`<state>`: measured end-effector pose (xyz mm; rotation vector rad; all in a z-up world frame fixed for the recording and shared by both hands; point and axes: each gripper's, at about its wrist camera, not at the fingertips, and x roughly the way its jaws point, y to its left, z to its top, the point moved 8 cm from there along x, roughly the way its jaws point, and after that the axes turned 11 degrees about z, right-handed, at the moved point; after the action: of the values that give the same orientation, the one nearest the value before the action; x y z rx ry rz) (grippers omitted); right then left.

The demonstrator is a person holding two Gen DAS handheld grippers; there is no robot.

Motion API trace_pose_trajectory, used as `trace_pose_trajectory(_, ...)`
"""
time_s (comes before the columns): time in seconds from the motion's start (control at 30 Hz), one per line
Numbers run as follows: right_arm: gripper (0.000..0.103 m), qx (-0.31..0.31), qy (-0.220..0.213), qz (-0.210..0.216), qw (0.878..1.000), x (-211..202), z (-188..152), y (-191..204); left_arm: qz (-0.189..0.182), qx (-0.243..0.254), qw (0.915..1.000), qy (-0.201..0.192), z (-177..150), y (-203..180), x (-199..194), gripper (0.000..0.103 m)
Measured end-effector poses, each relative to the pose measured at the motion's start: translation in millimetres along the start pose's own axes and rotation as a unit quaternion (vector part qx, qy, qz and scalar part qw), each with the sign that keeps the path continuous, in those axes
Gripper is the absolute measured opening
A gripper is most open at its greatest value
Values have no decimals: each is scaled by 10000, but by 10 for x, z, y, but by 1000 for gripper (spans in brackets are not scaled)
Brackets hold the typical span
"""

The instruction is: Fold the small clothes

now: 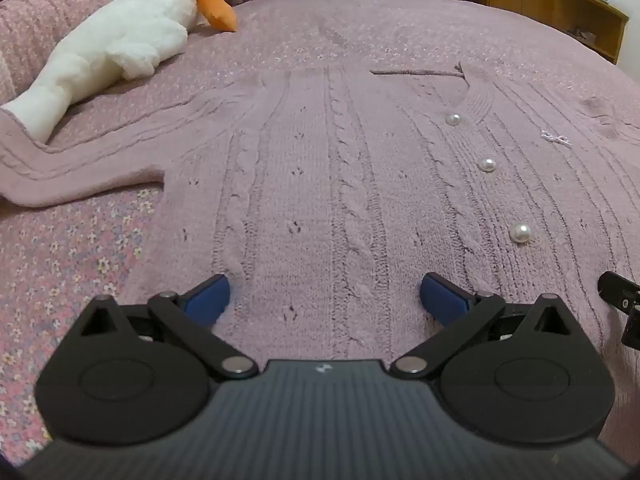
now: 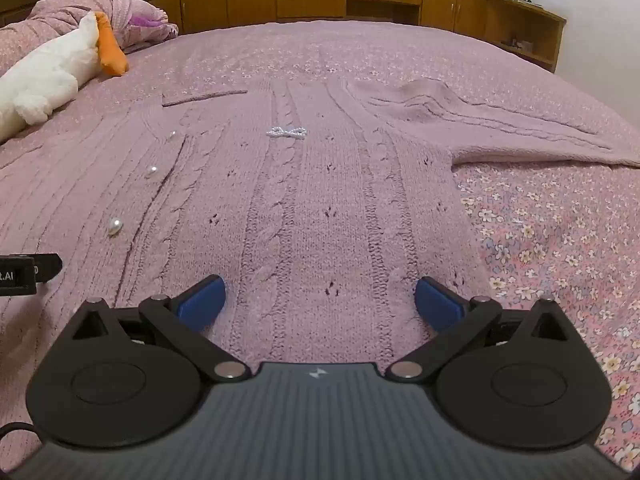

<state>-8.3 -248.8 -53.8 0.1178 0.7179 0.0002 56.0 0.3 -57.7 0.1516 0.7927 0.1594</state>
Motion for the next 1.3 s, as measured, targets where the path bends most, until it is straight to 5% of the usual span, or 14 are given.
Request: trace_pose_trajectory(1.3, 103, 17, -5, 4, 10000, -23, 4, 18, -21, -59, 10000, 37, 4, -9, 14, 103)
